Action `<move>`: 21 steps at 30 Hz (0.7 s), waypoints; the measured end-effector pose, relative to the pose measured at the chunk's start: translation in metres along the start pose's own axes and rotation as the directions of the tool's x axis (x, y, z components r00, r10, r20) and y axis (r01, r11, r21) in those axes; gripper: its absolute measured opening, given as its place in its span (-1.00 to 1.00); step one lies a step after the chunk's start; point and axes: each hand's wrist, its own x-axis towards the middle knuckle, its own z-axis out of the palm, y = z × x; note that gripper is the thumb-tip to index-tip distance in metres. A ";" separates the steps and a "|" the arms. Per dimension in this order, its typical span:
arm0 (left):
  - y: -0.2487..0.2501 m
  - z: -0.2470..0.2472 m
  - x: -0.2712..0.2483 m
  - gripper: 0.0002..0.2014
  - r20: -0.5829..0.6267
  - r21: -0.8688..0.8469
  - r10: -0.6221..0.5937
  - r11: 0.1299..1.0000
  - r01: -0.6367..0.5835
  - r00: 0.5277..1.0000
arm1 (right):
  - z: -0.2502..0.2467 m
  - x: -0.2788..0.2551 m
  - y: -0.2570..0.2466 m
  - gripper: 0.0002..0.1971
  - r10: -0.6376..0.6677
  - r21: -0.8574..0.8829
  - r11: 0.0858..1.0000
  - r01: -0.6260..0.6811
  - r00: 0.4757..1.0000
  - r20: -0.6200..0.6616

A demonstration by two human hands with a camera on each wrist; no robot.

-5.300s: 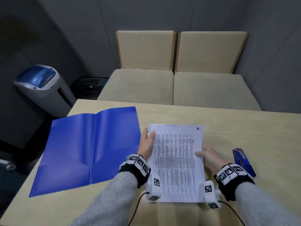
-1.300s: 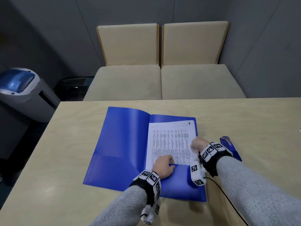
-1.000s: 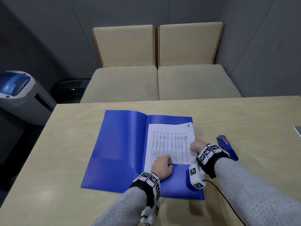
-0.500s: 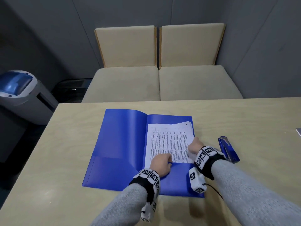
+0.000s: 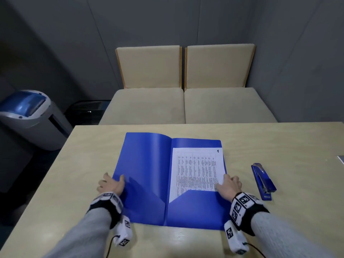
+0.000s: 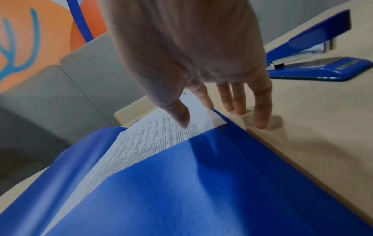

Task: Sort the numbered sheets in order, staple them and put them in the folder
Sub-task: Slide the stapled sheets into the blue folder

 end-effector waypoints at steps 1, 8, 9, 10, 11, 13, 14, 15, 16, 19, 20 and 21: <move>-0.011 -0.004 0.007 -0.30 0.049 -0.015 0.005 1.000 -0.004 0.999 | 0.001 -0.002 0.002 -0.45 0.023 0.005 1.000 -0.023 1.000 -0.010; -0.013 -0.047 -0.004 -0.58 0.174 -0.067 0.215 0.976 -0.206 0.961 | 0.005 -0.004 0.008 -0.44 0.147 0.142 0.979 -0.145 0.989 0.001; -0.002 -0.060 -0.012 -0.61 0.160 -0.060 0.285 0.959 -0.278 0.945 | 0.003 -0.002 0.007 -0.44 0.156 0.176 0.972 -0.156 0.988 0.012; 0.010 -0.073 -0.023 -0.64 0.153 -0.059 0.344 0.939 -0.338 0.927 | 0.001 0.002 0.007 -0.44 0.160 0.203 0.966 -0.162 0.987 0.029; 0.022 -0.085 -0.035 -0.65 0.149 -0.059 0.394 0.919 -0.389 0.907 | -0.001 0.006 0.006 -0.43 0.153 0.246 0.956 -0.159 0.987 0.041; 0.049 -0.105 -0.062 -0.64 0.144 -0.074 0.484 0.875 -0.478 0.863 | -0.008 0.012 0.003 -0.47 0.128 0.343 0.929 -0.139 0.990 0.053; 0.062 -0.111 -0.076 -0.64 0.152 -0.091 0.524 0.852 -0.516 0.838 | -0.009 0.017 0.004 -0.49 0.099 0.368 0.923 -0.117 0.993 0.068; 0.075 -0.116 -0.092 -0.64 0.169 -0.113 0.558 0.830 -0.547 0.812 | -0.010 0.022 0.005 -0.49 0.062 0.392 0.915 -0.092 0.994 0.090; 0.086 -0.117 -0.107 -0.66 0.194 -0.143 0.588 0.809 -0.570 0.786 | -0.008 0.034 0.009 -0.47 0.027 0.414 0.907 -0.071 0.993 0.111; 0.115 -0.106 -0.151 -0.72 0.365 -0.418 0.647 0.756 -0.503 0.669 | -0.010 0.044 0.020 -0.59 -0.038 0.619 0.782 -0.073 0.986 0.164; 0.122 -0.097 -0.163 -0.66 0.455 -0.530 0.654 0.744 -0.407 0.604 | -0.020 0.026 0.018 -0.63 -0.025 0.705 0.702 -0.102 0.986 0.167; 0.128 -0.085 -0.172 -0.60 0.524 -0.593 0.660 0.736 -0.325 0.538 | -0.029 0.010 0.016 -0.67 -0.020 0.768 0.629 -0.123 0.984 0.174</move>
